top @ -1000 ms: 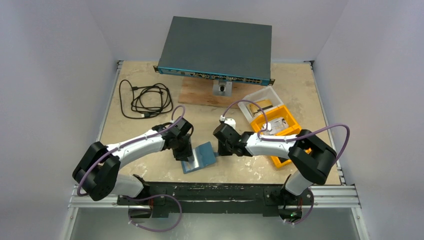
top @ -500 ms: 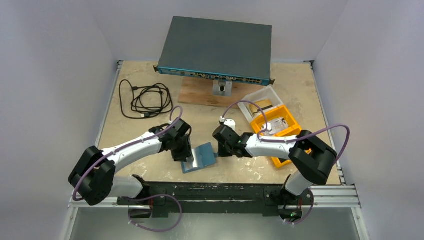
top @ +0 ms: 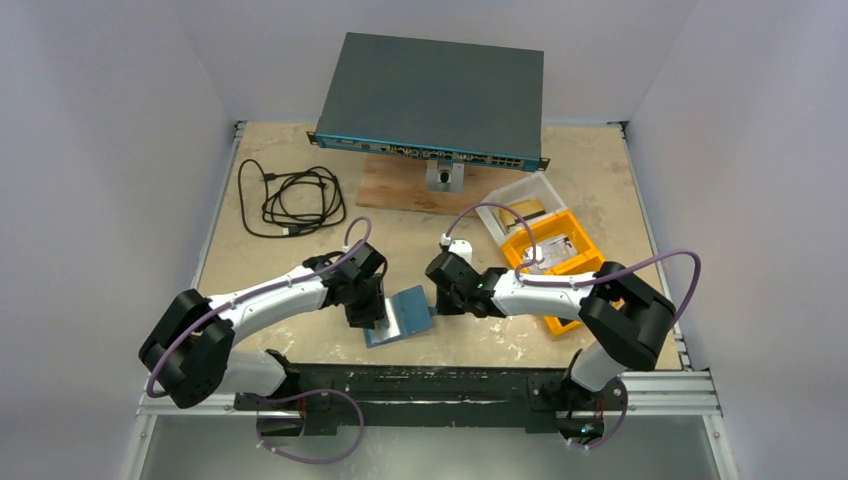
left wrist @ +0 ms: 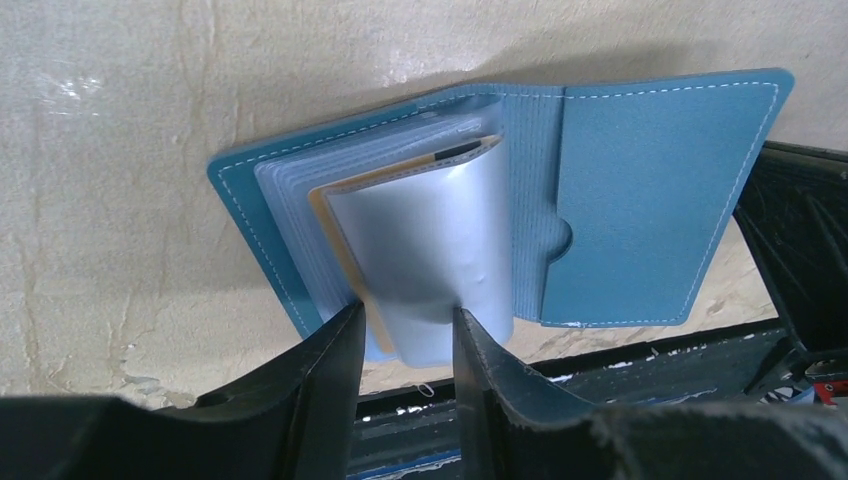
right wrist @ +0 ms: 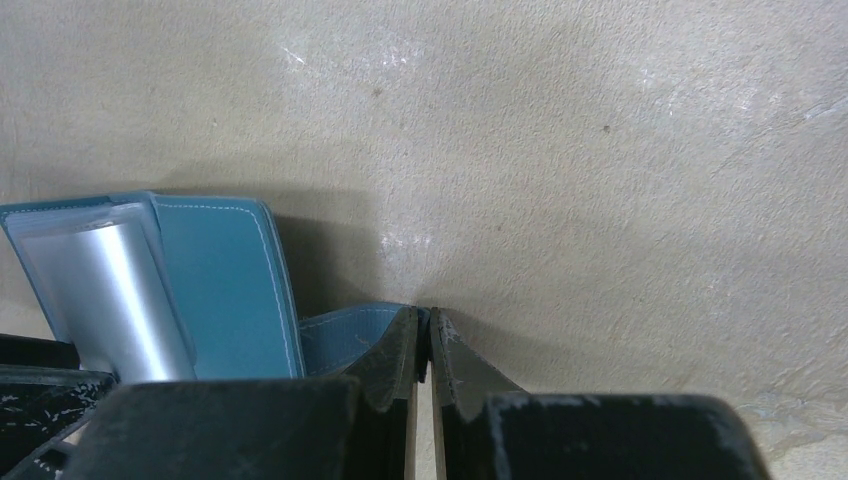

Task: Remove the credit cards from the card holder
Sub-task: Remove the credit card from the card holder.

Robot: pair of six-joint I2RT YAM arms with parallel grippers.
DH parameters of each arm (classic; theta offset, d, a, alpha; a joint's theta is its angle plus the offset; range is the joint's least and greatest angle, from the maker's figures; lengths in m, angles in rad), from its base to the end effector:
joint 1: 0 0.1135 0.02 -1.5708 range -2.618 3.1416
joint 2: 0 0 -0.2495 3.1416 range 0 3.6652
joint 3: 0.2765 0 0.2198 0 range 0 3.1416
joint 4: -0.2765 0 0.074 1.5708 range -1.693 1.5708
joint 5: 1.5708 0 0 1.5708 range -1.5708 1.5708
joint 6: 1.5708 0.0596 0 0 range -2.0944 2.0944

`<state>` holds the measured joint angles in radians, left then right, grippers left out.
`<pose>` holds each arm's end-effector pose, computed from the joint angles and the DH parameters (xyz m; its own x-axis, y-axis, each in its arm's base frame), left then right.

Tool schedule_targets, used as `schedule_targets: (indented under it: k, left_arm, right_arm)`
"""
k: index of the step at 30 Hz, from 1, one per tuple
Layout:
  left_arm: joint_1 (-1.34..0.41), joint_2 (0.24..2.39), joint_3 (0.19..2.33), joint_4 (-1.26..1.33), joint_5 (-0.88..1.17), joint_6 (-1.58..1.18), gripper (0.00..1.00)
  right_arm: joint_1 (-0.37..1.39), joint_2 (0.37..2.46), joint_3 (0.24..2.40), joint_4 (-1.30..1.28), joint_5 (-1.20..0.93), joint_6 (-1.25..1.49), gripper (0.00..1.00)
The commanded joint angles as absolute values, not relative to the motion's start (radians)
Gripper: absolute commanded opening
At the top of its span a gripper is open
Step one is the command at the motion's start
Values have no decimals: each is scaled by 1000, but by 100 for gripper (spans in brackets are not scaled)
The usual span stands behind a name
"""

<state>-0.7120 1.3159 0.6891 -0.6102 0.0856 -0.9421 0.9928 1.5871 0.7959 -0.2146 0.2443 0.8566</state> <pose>0.1536 -0.1393 0.1535 -0.9643 -0.2322 -0.1273 -0.1832 0.9321 -0.3125 0.1683 0.2316 0.1434 -0.8629 0.0192 -0.5051 -0.1373 0.9528 0.2708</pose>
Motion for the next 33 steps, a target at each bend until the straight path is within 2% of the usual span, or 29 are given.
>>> schedule_targets:
  k: [1,16,17,20,26,33]
  left_arm:
    - [-738,1346,728,-592,83,-949,36]
    - [-746,1357,765,-616,64,-929,32]
    - [-746,1352,767,-618,62,-928,33]
    - [-746,1334,773,-637,51,-925,34]
    - [-745,1304,772,-661,40,-909,36]
    - [-742,1333,767,-606,80,-899,35]
  right_arm:
    - [1008,1608,746,-325,229,865,0]
    - [1021,1550,743,-329,228,859,0]
    - [1023,1535,746,-336,229,860,3]
    - [1028,1471,760,-358,245,854,22]
    - [1042,1369,860,-454,303,830,43]
    - [1072,1360,955,-467,313,811,45]
